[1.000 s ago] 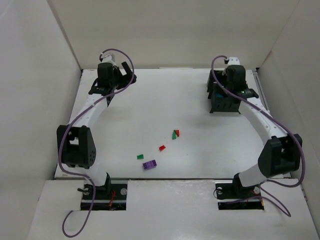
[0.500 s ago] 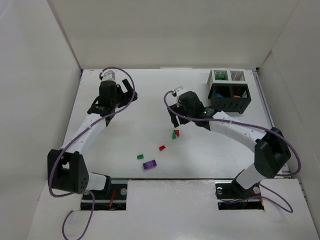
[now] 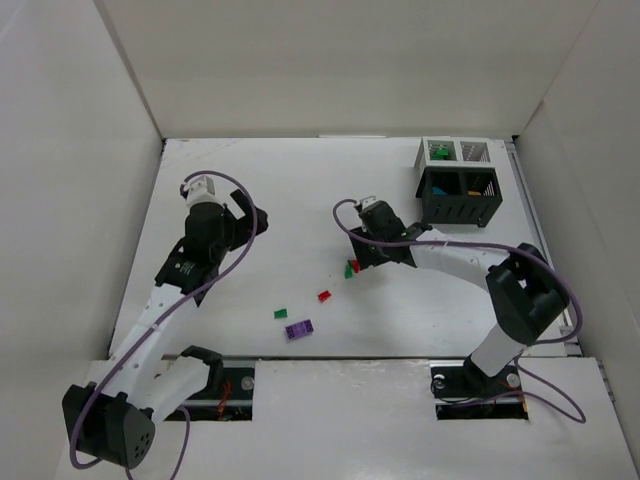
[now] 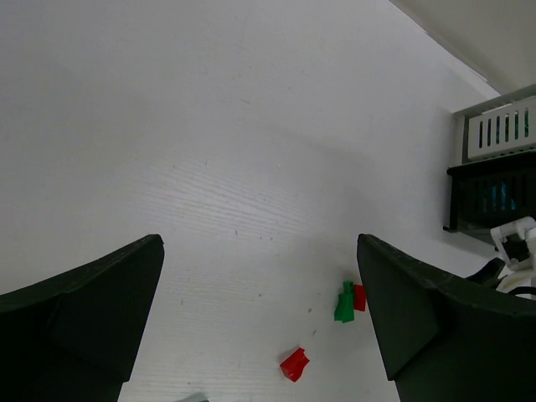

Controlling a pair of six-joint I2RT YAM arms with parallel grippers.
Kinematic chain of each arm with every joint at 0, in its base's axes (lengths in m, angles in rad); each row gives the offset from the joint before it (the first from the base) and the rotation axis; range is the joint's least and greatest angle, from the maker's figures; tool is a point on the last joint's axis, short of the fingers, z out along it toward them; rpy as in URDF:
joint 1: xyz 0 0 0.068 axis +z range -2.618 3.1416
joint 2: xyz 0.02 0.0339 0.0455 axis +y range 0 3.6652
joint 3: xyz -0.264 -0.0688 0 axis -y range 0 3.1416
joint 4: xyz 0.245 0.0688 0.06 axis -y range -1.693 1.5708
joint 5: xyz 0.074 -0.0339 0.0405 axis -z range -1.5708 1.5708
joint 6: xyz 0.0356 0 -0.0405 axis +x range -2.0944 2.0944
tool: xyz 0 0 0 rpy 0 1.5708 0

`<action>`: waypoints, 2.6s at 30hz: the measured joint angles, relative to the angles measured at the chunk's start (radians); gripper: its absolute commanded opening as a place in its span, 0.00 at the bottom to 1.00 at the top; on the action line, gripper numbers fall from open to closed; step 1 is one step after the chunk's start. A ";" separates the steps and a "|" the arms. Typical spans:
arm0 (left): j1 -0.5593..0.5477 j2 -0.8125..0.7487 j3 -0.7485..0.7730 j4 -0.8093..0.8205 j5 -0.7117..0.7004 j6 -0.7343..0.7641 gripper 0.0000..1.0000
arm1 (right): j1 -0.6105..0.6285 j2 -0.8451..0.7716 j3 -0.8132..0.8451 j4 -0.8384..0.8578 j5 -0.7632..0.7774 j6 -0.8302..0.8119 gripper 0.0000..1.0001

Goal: Sort the legos into containers by color

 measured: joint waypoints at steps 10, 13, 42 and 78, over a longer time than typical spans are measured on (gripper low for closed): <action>0.000 -0.033 -0.006 -0.056 -0.038 -0.016 1.00 | 0.077 -0.002 -0.104 -0.036 0.008 0.018 0.62; 0.000 -0.032 -0.006 -0.067 -0.043 -0.013 1.00 | 0.101 -0.001 -0.106 -0.035 0.014 0.021 0.62; 0.000 -0.061 -0.005 -0.135 -0.109 -0.005 1.00 | 0.100 0.146 0.033 0.049 0.075 0.018 0.12; 0.001 0.385 0.258 0.027 -0.023 0.149 1.00 | -0.682 0.329 0.777 -0.117 0.185 -0.104 0.39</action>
